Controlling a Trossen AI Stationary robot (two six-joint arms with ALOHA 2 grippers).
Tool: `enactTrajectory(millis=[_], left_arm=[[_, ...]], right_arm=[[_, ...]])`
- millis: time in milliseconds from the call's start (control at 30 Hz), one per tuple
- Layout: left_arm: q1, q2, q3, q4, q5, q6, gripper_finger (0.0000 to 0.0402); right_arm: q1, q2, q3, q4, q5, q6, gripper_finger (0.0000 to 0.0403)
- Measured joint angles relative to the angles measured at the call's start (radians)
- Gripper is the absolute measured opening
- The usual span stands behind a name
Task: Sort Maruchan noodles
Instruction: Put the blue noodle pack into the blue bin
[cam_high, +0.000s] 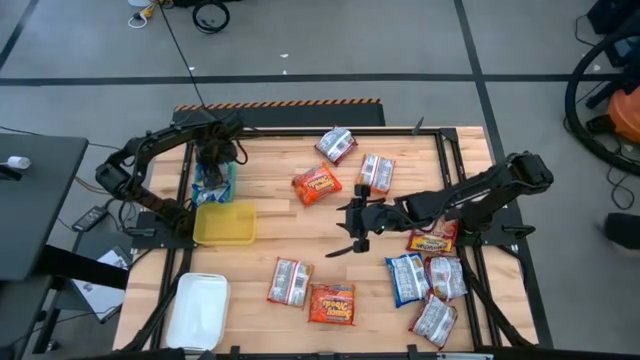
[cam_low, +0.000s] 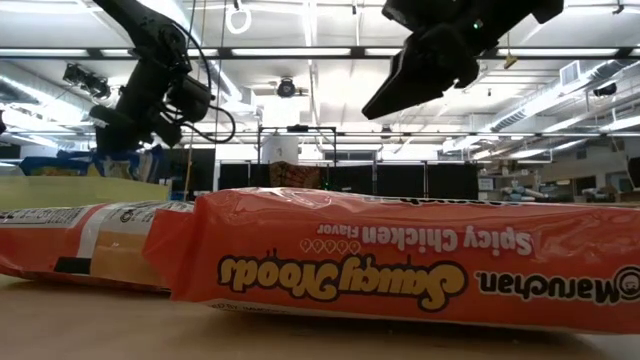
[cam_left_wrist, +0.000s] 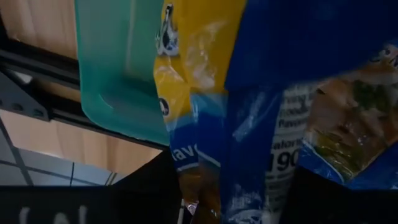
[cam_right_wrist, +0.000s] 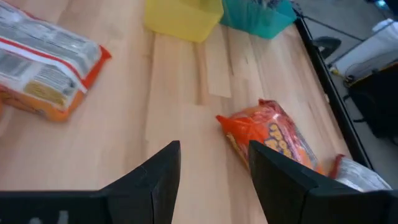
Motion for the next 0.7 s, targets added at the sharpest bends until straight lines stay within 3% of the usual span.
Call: enactTrajectory(millis=[367,533,700], left_arm=[[-0.001,0.000,0.000,-0.001,0.071,-0.010,0.0192],[-0.022,0.000,0.000,-0.071,-0.059,-0.063,0.0190],[-0.022,0.000,0.000,-0.079,-0.022,-0.127,0.0190]], right_arm=[[-0.015,-0.002,0.124,-0.164,0.059,-0.028,0.0193],[-0.017,-0.002,0.176,-0.171,0.078,-0.110,0.0193],[-0.059,-0.002,0.267,-0.165,0.076,-0.143,0.0193]])
